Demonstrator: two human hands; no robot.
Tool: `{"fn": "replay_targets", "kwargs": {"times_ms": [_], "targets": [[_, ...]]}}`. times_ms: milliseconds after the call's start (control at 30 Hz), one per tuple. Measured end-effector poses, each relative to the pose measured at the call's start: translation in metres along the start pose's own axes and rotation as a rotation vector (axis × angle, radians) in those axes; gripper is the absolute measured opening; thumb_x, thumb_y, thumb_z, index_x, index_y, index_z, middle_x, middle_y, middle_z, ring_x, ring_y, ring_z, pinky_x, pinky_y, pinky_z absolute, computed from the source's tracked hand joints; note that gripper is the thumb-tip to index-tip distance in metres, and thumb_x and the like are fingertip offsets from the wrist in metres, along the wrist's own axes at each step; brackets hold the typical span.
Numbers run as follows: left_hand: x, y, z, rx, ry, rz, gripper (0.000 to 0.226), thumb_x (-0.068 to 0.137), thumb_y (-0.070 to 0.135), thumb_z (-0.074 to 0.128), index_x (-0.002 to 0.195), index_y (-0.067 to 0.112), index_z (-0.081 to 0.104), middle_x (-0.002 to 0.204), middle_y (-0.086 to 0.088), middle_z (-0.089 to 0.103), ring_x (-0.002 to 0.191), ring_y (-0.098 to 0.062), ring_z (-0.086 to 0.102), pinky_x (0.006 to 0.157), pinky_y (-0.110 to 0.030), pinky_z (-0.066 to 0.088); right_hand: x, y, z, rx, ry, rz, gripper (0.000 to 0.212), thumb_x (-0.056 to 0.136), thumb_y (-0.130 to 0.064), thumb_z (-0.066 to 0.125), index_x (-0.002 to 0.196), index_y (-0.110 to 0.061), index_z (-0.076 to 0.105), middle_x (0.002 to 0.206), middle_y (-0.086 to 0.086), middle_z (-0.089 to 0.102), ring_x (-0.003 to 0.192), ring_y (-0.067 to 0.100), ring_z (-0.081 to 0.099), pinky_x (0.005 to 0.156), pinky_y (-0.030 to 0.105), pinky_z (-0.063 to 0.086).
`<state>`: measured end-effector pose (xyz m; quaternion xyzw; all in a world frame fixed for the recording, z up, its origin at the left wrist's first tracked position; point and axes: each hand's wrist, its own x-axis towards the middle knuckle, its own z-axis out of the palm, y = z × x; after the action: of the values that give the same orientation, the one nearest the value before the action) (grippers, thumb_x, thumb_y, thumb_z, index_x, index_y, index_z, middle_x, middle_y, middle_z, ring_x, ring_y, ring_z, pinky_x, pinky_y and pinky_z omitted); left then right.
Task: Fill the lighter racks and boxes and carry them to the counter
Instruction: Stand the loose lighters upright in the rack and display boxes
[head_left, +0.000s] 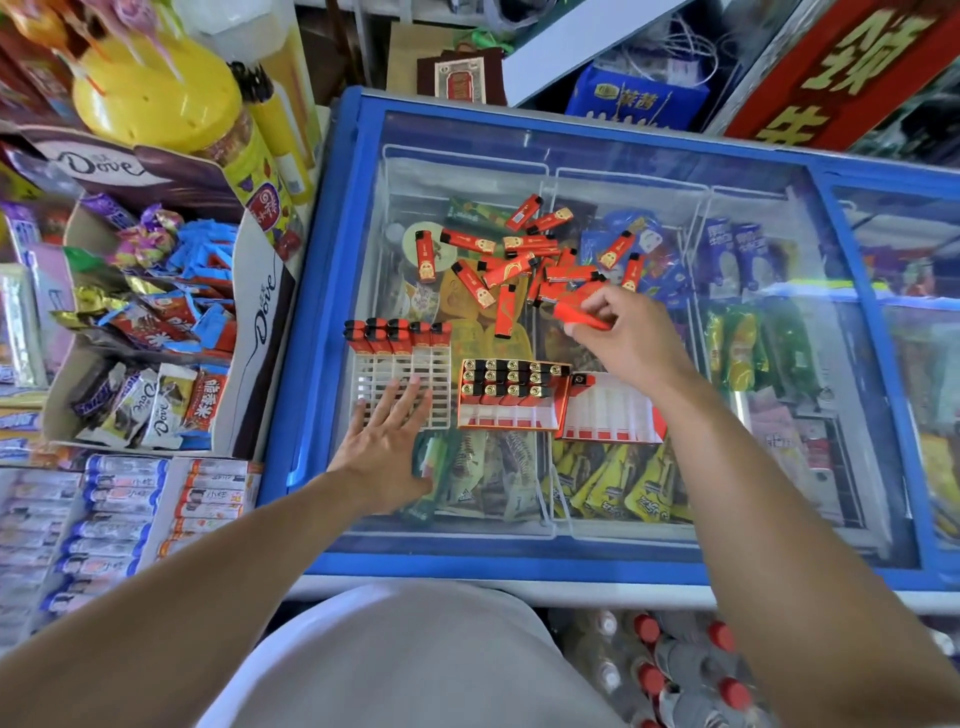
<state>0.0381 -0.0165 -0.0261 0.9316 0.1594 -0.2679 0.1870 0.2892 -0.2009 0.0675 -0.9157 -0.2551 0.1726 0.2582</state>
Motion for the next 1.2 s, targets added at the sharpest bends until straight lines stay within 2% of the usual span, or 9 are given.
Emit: {"fn": "replay_targets", "kwargs": {"times_ms": [100,267,500,600,667,767,867,967,1200], "targets": [[0.0,0.0,0.0,-0.038,0.005,-0.007,0.114,0.089,0.056,0.064,0.158,0.027,-0.022,0.16,0.005,-0.038,0.148,-0.019,-0.035,0.123,-0.05,-0.013,-0.026,-0.002,-0.008,-0.019,-0.053,-0.053,0.02,0.084,-0.036,0.08,0.102,-0.031,0.075,0.094,-0.016,0.069,0.07,-0.005,0.06,0.057,0.013,0.037],[-0.002,0.006,0.001,-0.167,0.108,0.0,0.106,0.093,0.047,0.065,0.161,0.025,-0.014,0.167,0.003,-0.025,0.152,-0.019,-0.026,0.126,-0.048,-0.009,-0.051,0.007,-0.009,-0.136,-0.177,-0.042,0.022,0.093,-0.046,0.065,0.114,-0.039,0.069,0.101,-0.014,0.069,0.06,0.006,0.062,0.051,0.025,0.039],[-0.003,0.033,-0.007,-0.119,0.393,0.221,0.1,0.097,0.034,0.06,0.16,0.023,-0.017,0.167,0.002,-0.025,0.153,-0.013,-0.024,0.128,-0.04,-0.003,-0.063,0.013,0.007,-0.17,-0.128,0.003,0.022,0.088,-0.045,0.073,0.107,-0.036,0.069,0.071,-0.013,0.062,0.056,0.003,0.053,0.05,0.025,0.033],[-0.001,0.042,-0.007,-0.022,0.353,0.236,0.099,0.097,0.037,0.057,0.16,0.021,-0.016,0.166,0.004,-0.027,0.151,-0.014,-0.029,0.127,-0.044,-0.006,-0.062,0.011,0.018,-0.26,-0.111,-0.039,0.027,0.095,-0.048,0.063,0.116,-0.031,0.067,0.081,-0.007,0.069,0.062,0.009,0.059,0.053,0.026,0.038],[-0.001,0.044,-0.004,0.026,0.304,0.215,0.103,0.096,0.039,0.057,0.158,0.022,-0.023,0.164,0.006,-0.033,0.15,-0.014,-0.033,0.127,-0.045,-0.008,-0.061,0.013,0.026,-0.324,-0.115,-0.079,0.032,0.099,-0.049,0.055,0.123,-0.029,0.064,0.1,-0.003,0.071,0.083,0.017,0.065,0.062,0.029,0.044],[-0.001,0.046,-0.006,0.011,0.264,0.196,0.106,0.094,0.036,0.059,0.158,0.022,-0.024,0.163,0.007,-0.036,0.15,-0.015,-0.032,0.127,-0.045,-0.008,-0.06,0.017,0.033,-0.299,-0.051,-0.12,0.025,0.098,-0.042,0.061,0.12,-0.031,0.064,0.114,-0.01,0.068,0.098,0.013,0.063,0.071,0.027,0.043],[-0.003,0.048,-0.011,-0.012,0.255,0.187,0.105,0.094,0.033,0.061,0.159,0.022,-0.02,0.164,0.007,-0.032,0.151,-0.017,-0.029,0.127,-0.045,-0.008,-0.059,0.02,0.038,-0.241,0.006,-0.106,0.018,0.091,-0.034,0.072,0.108,-0.031,0.067,0.101,-0.015,0.067,0.086,0.006,0.057,0.062,0.019,0.036],[-0.003,0.048,-0.012,-0.017,0.239,0.174,0.106,0.093,0.031,0.062,0.159,0.023,-0.02,0.163,0.008,-0.034,0.152,-0.018,-0.026,0.127,-0.044,-0.007,-0.058,0.023,0.042,-0.207,0.013,-0.071,0.017,0.087,-0.032,0.075,0.101,-0.033,0.066,0.092,-0.017,0.066,0.083,0.006,0.06,0.065,0.024,0.045],[0.0,0.048,-0.009,-0.037,0.249,0.169,0.107,0.092,0.031,0.063,0.159,0.025,-0.02,0.163,0.01,-0.033,0.154,-0.018,-0.021,0.128,-0.044,-0.003,-0.058,0.025,0.042,-0.18,0.037,-0.087,0.019,0.089,-0.035,0.073,0.107,-0.034,0.066,0.089,-0.017,0.063,0.078,0.004,0.059,0.064,0.023,0.043]]}}
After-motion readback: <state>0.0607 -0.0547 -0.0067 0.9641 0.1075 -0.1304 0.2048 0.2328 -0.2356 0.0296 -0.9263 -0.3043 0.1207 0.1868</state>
